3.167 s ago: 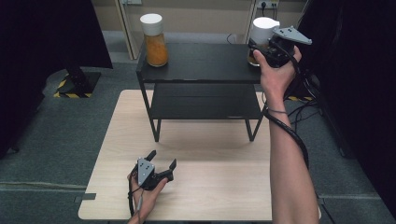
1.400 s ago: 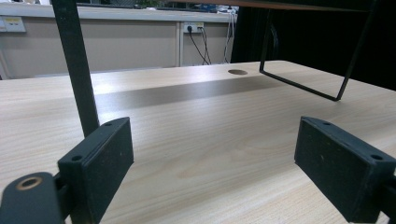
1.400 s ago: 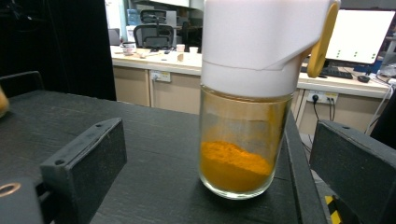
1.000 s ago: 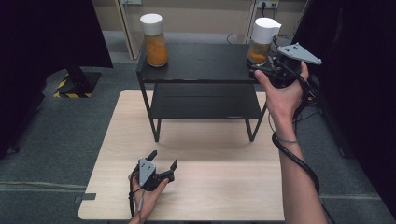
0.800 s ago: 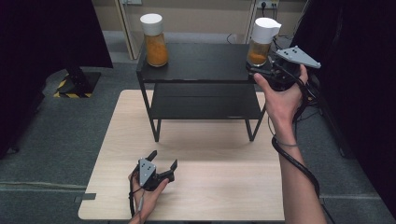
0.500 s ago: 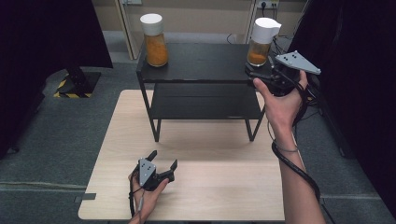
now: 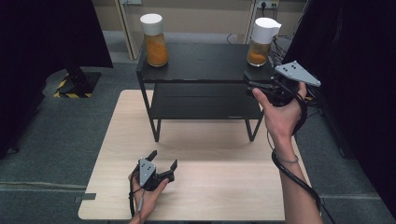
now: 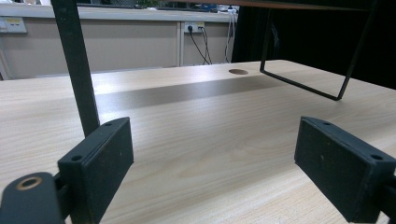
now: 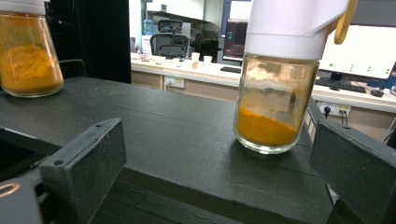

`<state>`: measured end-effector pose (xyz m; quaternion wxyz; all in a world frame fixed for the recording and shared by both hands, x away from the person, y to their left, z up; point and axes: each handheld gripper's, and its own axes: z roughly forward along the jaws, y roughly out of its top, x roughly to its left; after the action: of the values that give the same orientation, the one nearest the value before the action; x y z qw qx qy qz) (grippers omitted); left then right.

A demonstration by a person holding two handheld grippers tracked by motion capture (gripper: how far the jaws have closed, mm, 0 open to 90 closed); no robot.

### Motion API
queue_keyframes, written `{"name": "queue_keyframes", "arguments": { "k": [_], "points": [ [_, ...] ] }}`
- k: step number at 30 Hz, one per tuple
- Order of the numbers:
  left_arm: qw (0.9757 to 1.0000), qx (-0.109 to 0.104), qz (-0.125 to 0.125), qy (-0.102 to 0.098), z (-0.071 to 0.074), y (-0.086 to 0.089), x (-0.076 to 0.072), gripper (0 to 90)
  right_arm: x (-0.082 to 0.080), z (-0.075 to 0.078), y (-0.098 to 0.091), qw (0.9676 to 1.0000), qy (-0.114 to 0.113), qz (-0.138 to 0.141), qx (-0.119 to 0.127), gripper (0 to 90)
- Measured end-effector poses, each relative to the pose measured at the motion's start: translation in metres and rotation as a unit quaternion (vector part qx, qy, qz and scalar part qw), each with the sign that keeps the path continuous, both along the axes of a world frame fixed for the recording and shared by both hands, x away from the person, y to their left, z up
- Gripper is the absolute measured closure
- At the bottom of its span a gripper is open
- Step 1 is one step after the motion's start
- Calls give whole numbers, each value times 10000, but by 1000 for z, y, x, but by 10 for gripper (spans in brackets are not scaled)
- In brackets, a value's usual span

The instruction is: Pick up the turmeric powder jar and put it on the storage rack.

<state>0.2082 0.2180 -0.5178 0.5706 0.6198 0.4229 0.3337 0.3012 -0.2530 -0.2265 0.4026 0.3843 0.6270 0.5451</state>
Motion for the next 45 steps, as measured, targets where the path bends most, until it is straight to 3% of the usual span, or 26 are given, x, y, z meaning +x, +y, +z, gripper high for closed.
{"name": "queue_keyframes", "arguments": {
  "k": [21,45],
  "points": [
    [10000,0,3,-9,0,0,0,111,-16,-22,-2,9999,-76,111,-105,38],
    [10000,-1,7,-9,0,0,0,111,-30,-52,-14,9997,-57,217,-7,39]
  ]
}}
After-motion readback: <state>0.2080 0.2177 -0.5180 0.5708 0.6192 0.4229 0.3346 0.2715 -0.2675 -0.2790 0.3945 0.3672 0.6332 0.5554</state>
